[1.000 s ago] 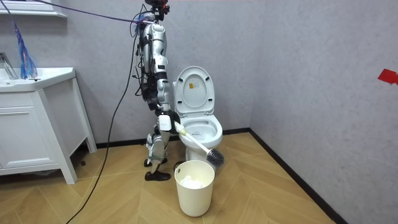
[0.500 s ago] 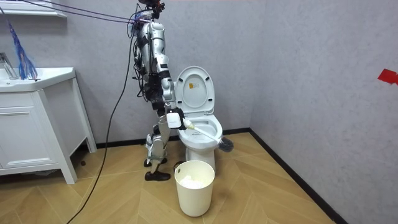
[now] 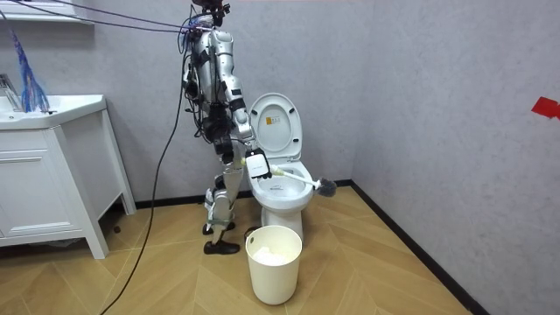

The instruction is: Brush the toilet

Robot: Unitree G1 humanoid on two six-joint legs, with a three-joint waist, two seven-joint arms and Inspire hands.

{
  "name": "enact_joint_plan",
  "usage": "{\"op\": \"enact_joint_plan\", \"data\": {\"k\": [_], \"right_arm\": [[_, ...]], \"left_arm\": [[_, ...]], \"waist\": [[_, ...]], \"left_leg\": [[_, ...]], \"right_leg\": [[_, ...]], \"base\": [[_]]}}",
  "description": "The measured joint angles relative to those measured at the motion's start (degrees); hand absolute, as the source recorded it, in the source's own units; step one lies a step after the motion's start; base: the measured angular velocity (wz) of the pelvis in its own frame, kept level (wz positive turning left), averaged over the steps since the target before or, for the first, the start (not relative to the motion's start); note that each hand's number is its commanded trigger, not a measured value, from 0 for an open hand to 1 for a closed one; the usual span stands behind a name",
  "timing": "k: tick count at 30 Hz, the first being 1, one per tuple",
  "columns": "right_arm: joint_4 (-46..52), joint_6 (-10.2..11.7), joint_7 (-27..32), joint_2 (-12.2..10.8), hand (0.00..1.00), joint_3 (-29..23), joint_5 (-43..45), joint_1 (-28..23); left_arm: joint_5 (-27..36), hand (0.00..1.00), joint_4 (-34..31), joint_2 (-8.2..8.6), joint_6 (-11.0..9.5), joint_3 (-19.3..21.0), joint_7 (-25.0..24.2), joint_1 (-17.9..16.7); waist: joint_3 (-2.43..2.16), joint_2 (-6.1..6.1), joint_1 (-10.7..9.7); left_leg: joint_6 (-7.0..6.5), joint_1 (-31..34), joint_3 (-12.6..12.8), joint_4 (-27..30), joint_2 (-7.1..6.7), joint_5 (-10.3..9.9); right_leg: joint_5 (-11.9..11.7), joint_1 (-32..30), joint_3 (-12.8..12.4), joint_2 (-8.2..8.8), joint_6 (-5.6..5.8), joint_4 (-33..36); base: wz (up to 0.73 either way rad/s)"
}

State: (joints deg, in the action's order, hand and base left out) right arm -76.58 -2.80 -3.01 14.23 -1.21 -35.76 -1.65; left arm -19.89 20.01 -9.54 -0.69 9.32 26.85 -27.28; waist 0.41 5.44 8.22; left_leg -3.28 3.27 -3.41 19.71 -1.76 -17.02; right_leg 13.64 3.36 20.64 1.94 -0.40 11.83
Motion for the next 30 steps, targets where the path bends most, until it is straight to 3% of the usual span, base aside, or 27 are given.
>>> {"op": "enact_joint_plan", "data": {"k": [6,9,12,16,24,30], "right_arm": [[-1.05,1.17,0.21,-0.02,1.00,-0.01,0.07,0.61],[-1.45,1.50,-0.64,-0.01,1.00,0.01,0.14,0.65],[-1.70,1.60,-1.51,0.01,1.00,0.06,1.75,1.09],[-1.60,1.64,-1.81,0.01,1.00,-0.01,6.22,1.05],[-2.19,2.89,-3.39,0.04,1.00,1.77,6.97,1.04],[-2.11,3.02,-4.12,0.06,1.00,2.16,10.88,0.99]], "left_arm": [[-1.71,0.00,-6.25,-0.03,-0.17,-0.28,0.12,-0.10],[-6.79,0.00,-9.82,-0.05,-0.30,-0.84,0.29,-0.06],[-11.93,0.00,-11.35,-0.36,-2.00,-2.04,2.31,0.50],[-18.58,0.00,-11.82,-0.47,-4.63,-4.00,4.25,1.13],[-26.14,0.00,-11.86,-2.83,-4.89,-7.11,4.19,2.75],[-29.26,0.00,-11.85,-2.90,-4.87,-7.82,4.20,2.39]], "waist": [[0.14,0.04,-0.01],[0.20,-0.14,0.05],[0.28,-0.33,-0.10],[0.02,-0.30,-0.26],[-0.07,-1.09,-0.52],[-0.20,-1.95,-1.06]], "left_leg": [[0.33,0.11,-1.10,0.02,-0.03,0.44],[0.52,0.51,-1.50,-0.48,-0.02,0.59],[0.80,1.16,-1.59,-0.78,0.04,1.04],[0.96,0.96,-1.58,-1.50,-0.01,1.58],[0.93,-0.16,-1.16,-2.11,0.00,1.90],[0.81,-1.09,-0.06,-4.11,-0.07,3.00]], "right_leg": [[-0.32,0.54,1.46,-0.06,-0.36,-0.54],[-0.55,-0.02,1.39,-0.29,-0.64,-0.97],[-0.87,-0.54,1.21,-0.46,-0.95,-1.09],[-0.92,-0.58,0.89,-0.48,-1.03,-1.13],[-0.93,-0.25,0.35,-0.40,-1.04,-1.28],[-0.97,-0.41,-0.40,-0.04,-1.03,-1.19]], "base": [[0.10],[0.05],[-0.01],[0.00],[-0.04],[-0.07]]}}
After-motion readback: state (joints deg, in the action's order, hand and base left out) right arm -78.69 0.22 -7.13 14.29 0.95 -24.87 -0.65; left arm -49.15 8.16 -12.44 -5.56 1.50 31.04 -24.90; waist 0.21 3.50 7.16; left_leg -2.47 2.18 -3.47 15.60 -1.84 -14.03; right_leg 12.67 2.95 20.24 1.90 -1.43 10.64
